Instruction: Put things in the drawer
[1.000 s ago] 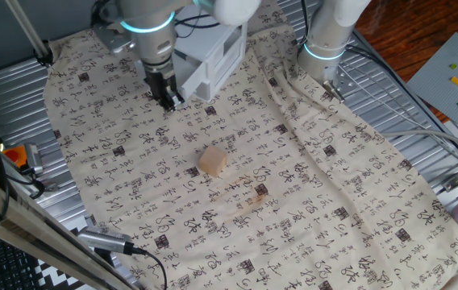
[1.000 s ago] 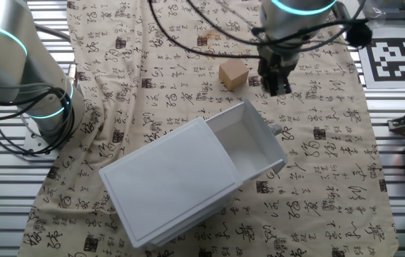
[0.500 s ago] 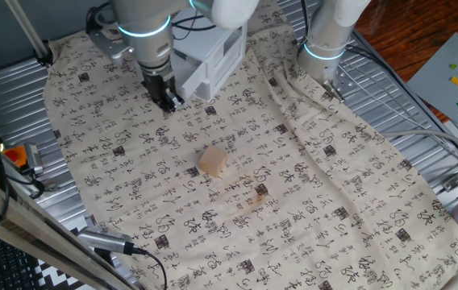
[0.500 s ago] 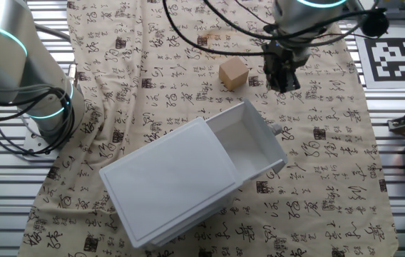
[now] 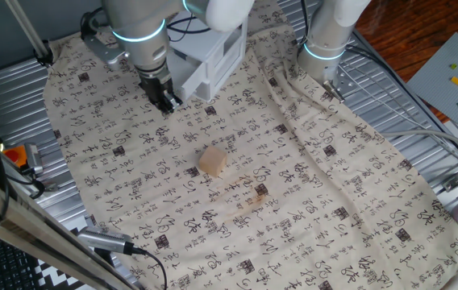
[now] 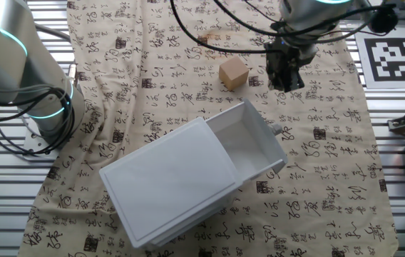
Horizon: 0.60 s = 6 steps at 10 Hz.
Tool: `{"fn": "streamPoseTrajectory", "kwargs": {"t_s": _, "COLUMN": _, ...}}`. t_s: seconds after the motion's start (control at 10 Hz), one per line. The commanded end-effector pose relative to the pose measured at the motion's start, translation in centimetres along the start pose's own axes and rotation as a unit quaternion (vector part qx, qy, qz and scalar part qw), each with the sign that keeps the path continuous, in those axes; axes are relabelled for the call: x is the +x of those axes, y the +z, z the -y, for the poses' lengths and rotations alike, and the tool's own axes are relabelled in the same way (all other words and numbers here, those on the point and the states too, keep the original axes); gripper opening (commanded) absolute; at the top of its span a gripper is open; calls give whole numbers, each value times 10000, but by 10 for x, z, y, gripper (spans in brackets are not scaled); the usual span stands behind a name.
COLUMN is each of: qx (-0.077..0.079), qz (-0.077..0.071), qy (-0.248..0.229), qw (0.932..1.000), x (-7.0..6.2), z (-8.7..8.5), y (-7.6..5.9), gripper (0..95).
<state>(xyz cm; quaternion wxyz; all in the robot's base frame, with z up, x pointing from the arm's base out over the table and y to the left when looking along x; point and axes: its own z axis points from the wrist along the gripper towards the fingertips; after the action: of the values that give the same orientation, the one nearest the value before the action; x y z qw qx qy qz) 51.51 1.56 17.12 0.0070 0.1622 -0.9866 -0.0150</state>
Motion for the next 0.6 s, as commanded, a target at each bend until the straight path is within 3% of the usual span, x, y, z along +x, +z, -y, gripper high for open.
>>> {"fn": "streamPoseTrajectory", "kwargs": {"t_s": 0.1, "qx": -58, "qz": 41, "qy": -422, "qw": 9991, "x": -1, "z": 0, "y": 0, "gripper": 0}}
{"fn": "streamPoseTrajectory", "kwargs": {"t_s": 0.3, "qx": -147, "qz": 74, "qy": -667, "qw": 9976, "x": -1, "z": 0, "y": 0, "gripper": 0}}
{"fn": "streamPoseTrajectory", "kwargs": {"t_s": 0.5, "qx": -155, "qz": 7, "qy": -848, "qw": 9963, "x": -1, "z": 0, "y": 0, "gripper": 0}}
{"fn": "streamPoseTrajectory", "kwargs": {"t_s": 0.6, "qx": -159, "qz": -29, "qy": -954, "qw": 9953, "x": -1, "z": 0, "y": 0, "gripper": 380}}
